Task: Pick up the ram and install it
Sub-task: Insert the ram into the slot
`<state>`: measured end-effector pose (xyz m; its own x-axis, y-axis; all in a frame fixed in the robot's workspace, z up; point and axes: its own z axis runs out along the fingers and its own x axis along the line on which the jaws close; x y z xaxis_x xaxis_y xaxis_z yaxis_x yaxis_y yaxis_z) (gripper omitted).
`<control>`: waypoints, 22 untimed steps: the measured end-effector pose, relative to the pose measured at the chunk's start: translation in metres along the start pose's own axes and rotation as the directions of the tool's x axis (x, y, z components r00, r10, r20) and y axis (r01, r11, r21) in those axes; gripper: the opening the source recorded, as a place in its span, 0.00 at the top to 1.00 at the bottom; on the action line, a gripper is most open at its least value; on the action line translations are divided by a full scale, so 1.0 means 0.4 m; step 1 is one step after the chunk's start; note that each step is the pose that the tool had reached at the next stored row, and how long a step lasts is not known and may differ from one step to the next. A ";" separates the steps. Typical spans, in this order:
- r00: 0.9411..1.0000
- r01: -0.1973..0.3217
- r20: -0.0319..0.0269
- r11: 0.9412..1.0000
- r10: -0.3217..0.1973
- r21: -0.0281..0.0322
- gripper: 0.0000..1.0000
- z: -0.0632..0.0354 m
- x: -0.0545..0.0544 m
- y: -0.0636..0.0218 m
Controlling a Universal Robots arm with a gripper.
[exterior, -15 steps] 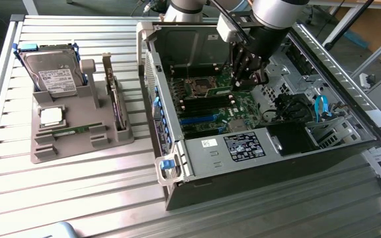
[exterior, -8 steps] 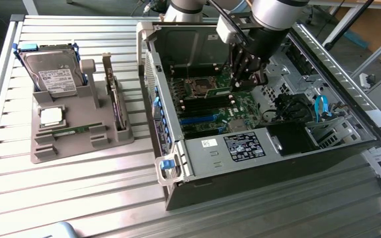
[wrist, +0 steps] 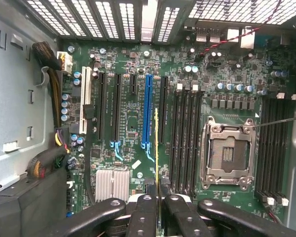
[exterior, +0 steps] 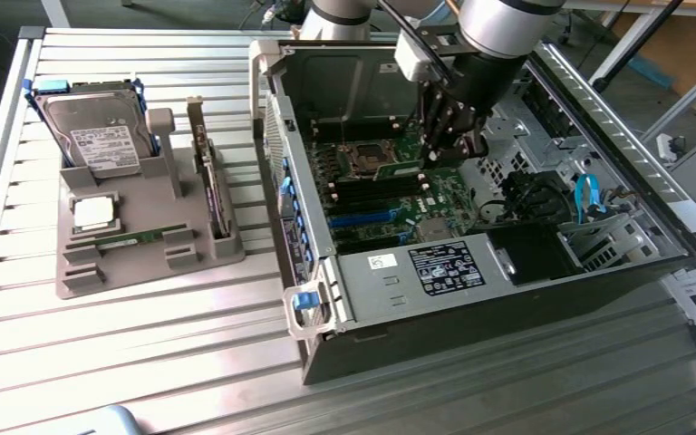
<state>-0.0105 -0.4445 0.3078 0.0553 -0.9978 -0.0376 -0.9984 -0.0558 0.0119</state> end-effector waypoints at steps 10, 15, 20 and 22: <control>1.000 0.000 0.000 1.000 0.000 0.000 0.87 0.008 0.000 0.000; 1.000 0.000 0.000 1.000 0.000 0.000 0.87 0.012 0.000 0.000; 1.000 0.000 0.000 1.000 0.000 0.000 0.87 0.016 0.001 0.000; 1.000 0.000 0.000 1.000 0.000 0.000 0.87 0.018 0.001 0.000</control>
<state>-0.0105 -0.4445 0.3007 0.0553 -0.9978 -0.0377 -0.9984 -0.0558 0.0118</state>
